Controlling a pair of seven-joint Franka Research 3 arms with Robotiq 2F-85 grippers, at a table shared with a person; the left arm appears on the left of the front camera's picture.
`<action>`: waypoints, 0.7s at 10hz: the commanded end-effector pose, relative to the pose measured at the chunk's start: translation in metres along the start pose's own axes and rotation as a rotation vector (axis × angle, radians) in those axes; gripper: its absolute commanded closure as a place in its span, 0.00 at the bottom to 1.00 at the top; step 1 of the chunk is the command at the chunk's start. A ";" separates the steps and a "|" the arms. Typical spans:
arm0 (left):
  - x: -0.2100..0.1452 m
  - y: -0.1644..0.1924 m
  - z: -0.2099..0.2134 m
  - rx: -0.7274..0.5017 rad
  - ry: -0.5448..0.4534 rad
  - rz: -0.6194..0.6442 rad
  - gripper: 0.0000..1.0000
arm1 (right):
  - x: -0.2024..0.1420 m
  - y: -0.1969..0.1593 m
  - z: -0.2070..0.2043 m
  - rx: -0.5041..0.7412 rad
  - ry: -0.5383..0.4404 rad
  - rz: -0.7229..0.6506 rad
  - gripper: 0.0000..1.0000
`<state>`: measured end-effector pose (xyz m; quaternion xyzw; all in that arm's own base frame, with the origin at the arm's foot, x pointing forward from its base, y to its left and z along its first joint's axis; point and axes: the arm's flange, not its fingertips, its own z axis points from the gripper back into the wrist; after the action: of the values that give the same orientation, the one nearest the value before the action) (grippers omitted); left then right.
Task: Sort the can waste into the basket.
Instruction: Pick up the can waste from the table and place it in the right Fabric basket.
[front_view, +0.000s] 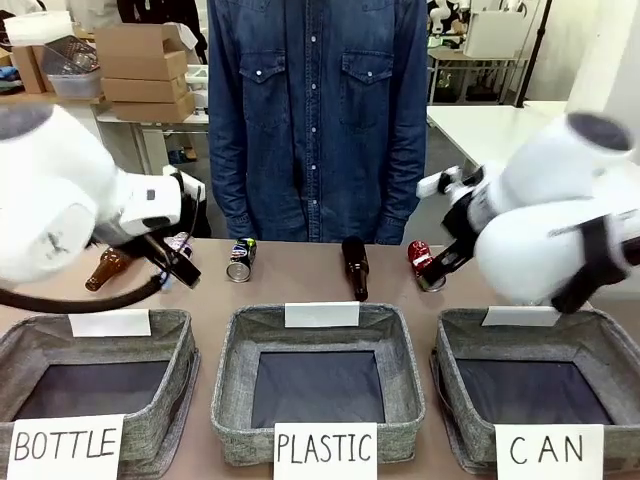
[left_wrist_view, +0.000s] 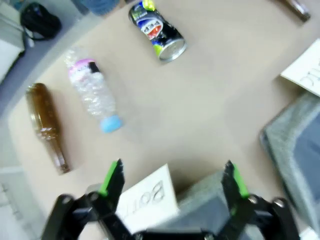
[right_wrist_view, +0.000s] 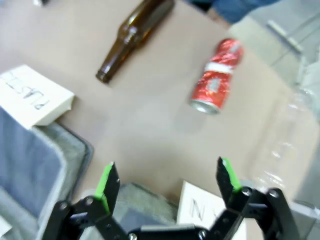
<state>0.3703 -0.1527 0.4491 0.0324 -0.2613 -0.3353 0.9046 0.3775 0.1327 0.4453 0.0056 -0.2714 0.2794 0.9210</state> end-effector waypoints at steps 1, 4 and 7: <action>-0.060 -0.036 0.094 0.096 -0.114 -0.083 0.00 | -0.028 -0.007 0.079 -0.098 -0.075 -0.001 0.00; 0.005 -0.016 0.098 0.099 -0.090 -0.063 0.00 | -0.001 -0.017 0.082 -0.074 -0.081 -0.016 0.00; -0.005 0.013 0.110 -0.186 0.012 -0.021 0.00 | -0.017 -0.037 0.100 0.279 -0.093 -0.219 0.00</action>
<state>0.3177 -0.1483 0.5271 0.0168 -0.2670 -0.3656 0.8915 0.3416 0.0932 0.5152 0.0590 -0.2977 0.2365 0.9230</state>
